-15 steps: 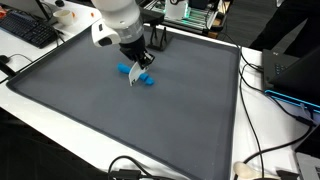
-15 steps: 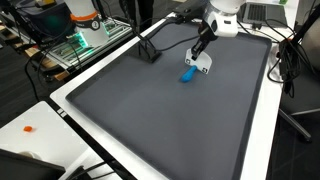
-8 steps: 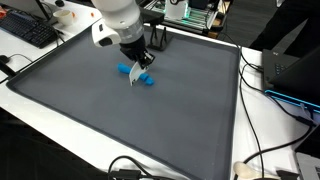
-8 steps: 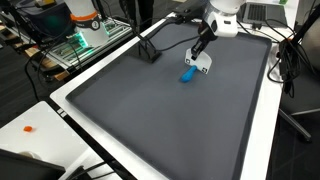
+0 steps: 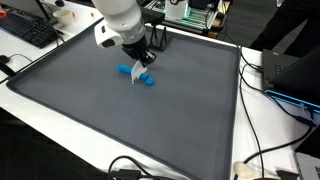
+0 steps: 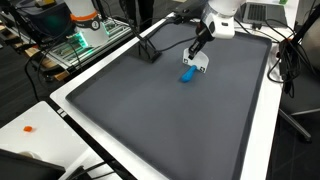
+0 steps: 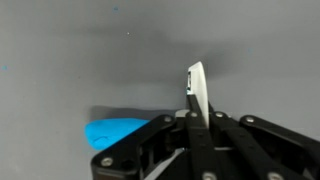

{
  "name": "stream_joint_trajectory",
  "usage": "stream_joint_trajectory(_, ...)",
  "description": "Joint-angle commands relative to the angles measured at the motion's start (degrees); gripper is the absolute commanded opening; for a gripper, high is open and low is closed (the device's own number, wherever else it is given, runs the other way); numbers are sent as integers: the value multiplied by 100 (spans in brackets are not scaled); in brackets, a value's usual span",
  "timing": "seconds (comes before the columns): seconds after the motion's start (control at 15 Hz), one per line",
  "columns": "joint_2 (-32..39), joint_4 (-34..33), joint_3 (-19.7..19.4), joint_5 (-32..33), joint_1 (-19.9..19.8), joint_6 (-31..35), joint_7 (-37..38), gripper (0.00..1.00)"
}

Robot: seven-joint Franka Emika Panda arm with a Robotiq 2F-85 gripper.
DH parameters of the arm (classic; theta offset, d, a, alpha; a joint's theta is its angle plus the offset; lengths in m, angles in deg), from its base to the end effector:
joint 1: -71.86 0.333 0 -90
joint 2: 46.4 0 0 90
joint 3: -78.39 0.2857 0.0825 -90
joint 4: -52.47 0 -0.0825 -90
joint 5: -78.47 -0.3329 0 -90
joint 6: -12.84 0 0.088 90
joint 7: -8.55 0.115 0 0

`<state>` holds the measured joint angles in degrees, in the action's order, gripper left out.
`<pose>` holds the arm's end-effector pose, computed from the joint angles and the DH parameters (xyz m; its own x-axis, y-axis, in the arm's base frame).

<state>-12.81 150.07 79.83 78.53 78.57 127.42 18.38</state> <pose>0.5774 0.0815 0.2329 0.9583 -0.0348 -0.2837 -0.0257 -0.9990 0.0359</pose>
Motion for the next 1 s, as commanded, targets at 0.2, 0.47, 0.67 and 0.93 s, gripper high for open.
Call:
stream_joint_trajectory(0.2, 88, 121, 59, -90, -9, 193, -18, 1)
stream_joint_trajectory(0.47, 179, 116, 65, -96, 6, 259, 8, 1)
stream_joint_trajectory(0.67, 176, 109, 29, -50, 19, 347, 69, 1)
stream_joint_trajectory(0.93, 181, 123, 18, -39, 22, 361, 95, 1)
